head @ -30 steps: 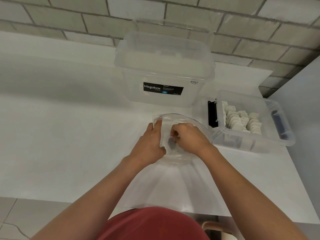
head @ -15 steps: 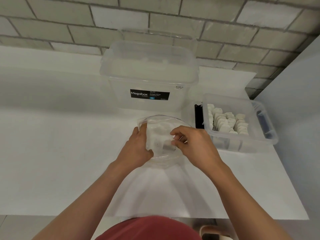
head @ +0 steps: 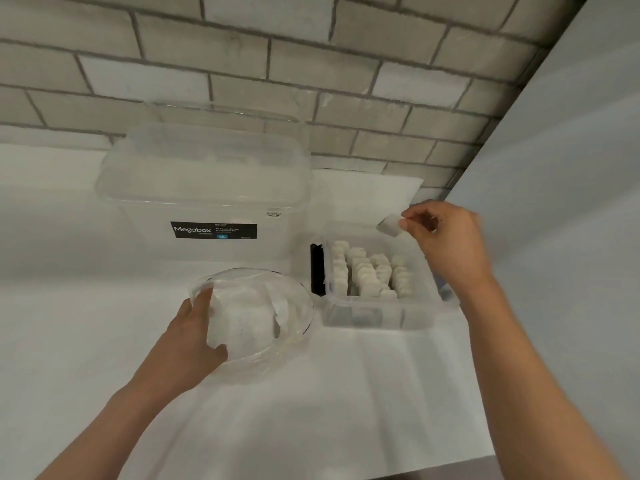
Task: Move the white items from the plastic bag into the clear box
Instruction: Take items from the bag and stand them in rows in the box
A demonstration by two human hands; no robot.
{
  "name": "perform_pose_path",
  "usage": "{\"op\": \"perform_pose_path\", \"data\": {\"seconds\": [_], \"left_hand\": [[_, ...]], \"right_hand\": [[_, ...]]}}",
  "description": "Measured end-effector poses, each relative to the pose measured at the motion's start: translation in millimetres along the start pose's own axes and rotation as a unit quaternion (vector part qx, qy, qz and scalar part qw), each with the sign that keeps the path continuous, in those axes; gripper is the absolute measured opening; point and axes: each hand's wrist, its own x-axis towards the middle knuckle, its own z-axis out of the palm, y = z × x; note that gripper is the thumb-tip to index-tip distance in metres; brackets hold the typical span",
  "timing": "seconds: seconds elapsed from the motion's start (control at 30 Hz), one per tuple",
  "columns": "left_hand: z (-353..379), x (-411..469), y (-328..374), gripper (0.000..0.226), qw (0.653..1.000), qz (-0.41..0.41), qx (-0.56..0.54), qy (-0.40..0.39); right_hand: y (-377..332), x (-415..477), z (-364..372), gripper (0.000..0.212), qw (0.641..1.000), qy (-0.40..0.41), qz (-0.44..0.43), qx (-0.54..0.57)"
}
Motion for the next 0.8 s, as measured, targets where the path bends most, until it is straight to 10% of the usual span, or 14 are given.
{"op": "perform_pose_path", "data": {"seconds": [0.3, 0.8], "left_hand": [[-1, -1, -1, 0.1, 1.0, -0.018, 0.002, 0.014], [0, 0, 3, 0.093, 1.0, -0.016, 0.006, 0.022]], "right_hand": [[68, 42, 58, 0.015, 0.964, -0.219, 0.069, -0.138], [53, 28, 67, 0.026, 0.957, -0.116, 0.048, -0.261]]}}
